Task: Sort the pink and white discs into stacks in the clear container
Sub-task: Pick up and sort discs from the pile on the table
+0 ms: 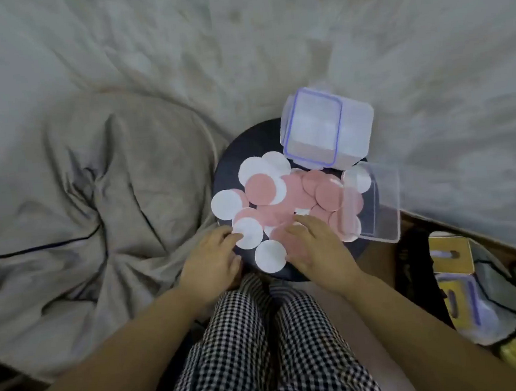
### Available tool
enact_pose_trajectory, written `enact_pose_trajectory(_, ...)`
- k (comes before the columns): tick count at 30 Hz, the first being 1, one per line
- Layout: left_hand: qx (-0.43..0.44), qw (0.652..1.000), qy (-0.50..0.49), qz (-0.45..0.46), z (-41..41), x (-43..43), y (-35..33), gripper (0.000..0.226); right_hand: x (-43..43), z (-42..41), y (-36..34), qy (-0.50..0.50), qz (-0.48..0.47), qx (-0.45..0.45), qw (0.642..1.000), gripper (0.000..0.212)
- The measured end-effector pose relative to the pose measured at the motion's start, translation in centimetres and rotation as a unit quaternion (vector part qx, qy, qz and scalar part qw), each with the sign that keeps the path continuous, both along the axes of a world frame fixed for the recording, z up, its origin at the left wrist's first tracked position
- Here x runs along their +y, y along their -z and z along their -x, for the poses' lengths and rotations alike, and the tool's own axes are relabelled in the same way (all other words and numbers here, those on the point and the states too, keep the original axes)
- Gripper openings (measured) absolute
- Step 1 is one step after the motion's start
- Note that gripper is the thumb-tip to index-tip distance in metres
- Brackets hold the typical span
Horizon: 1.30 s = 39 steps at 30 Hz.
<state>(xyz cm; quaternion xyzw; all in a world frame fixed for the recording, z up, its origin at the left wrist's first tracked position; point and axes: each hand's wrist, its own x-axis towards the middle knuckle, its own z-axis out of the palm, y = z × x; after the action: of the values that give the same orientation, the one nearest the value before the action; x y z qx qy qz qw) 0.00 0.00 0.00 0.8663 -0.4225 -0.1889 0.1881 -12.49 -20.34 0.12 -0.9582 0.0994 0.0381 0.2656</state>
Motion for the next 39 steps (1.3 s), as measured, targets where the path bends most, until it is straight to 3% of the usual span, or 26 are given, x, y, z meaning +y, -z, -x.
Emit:
enact_pose_trajectory(7,-0.087,0.996,-0.007,0.033,-0.9,-0.7,6.8,0.043,0.4,-1.2,8.0,-0.073,0.024,0.041,0.996,0.068)
enact_pose_trajectory(11,-0.126,0.990,0.035,0.051,-0.7,-1.3,10.6,0.047,0.6,-0.4,10.9,-0.066,0.064,0.004,0.996,0.075)
enact_pose_trajectory(17,-0.138,0.980,0.031,0.141,-0.3,-0.8,13.9,0.048,0.5,-0.1,13.2,-0.060,0.068,-0.111,0.990,0.059)
enact_pose_trajectory(24,-0.162,0.960,0.032,0.226,-0.4,-0.9,15.6,0.044,0.2,-0.1,13.9,-0.036,0.061,-0.176,0.982,0.059)
enact_pose_trajectory(29,-0.227,0.933,0.069,0.269,-1.2,-0.3,15.8,0.045,0.1,0.1,13.9,-0.026,0.054,-0.181,0.982,0.062)
enact_pose_trajectory(35,-0.312,0.893,0.067,0.317,-1.6,-0.2,14.9,0.042,1.2,0.8,13.1,0.019,0.018,-0.248,0.969,0.048)
enact_pose_trajectory(39,-0.263,0.918,0.032,0.294,-1.0,-0.4,14.2,0.034,2.0,1.1,13.1,0.063,-0.042,-0.266,0.961,0.038)
